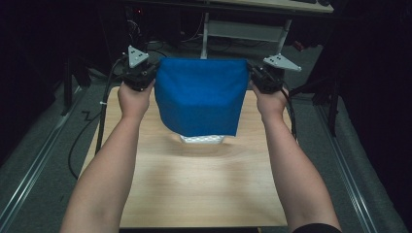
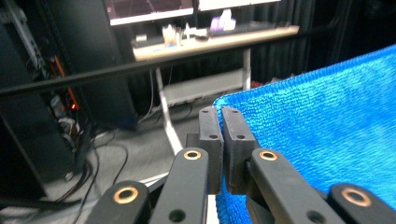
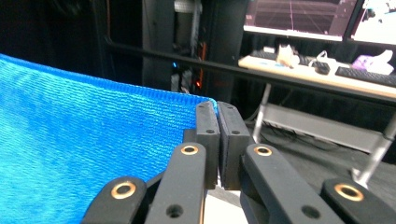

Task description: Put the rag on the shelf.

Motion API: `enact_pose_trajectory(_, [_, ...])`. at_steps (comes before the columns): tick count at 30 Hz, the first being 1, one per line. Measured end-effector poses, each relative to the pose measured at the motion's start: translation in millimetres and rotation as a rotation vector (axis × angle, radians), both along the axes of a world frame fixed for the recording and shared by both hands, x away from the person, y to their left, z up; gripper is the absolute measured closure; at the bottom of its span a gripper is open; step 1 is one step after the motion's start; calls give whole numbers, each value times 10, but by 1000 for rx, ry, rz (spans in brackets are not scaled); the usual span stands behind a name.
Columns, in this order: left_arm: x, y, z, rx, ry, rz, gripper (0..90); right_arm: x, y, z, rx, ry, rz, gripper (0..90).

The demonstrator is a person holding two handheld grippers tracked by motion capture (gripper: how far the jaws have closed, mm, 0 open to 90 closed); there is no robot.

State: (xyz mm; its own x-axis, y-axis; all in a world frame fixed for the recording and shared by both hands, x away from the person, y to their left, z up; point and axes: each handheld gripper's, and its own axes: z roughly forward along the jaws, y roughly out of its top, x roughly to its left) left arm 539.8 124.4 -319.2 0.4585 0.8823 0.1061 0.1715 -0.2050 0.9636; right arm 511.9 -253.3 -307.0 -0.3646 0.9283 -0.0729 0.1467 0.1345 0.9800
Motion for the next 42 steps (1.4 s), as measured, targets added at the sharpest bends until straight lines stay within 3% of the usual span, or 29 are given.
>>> enact_pose_trajectory(4, [128, -30, -176, 32, 52, 5, 877, 140, 29, -132, -25, 50, -11, 893])
enact_pose_trajectory(6, [179, -76, -319, 97, 74, -4, 877, 187, 30, -199, -33, 70, -12, 893])
enact_pose_trajectory(7, [194, -87, -370, 108, 89, -8, 877, 225, 16, -261, -25, 95, -13, 893])
enact_pose_trajectory(8, [221, -98, -469, 105, 120, -19, 877, 245, 8, -299, -25, 112, -17, 893])
enact_pose_trajectory(12, [246, -107, -672, 82, 167, -29, 877, 303, -16, -507, -49, 159, -22, 893])
enact_pose_trajectory(19, [211, -56, -927, 35, 242, -55, 876, 283, -16, -781, -63, 209, 2, 892])
enact_pose_trajectory(24, [112, -46, -1099, 45, 290, -79, 876, 210, 2, -982, -68, 231, 24, 892])
enact_pose_trajectory(31, [-44, -9, -1407, -1, 369, -106, 875, 42, -15, -1297, -46, 273, 41, 892])
enact_pose_trajectory(35, [-105, -22, -1506, -26, 396, -123, 875, -35, 6, -1423, -53, 295, 53, 892])
enact_pose_trajectory(42, [-133, -113, -1601, -33, 405, -137, 874, -94, 50, -1583, -46, 320, 75, 892])
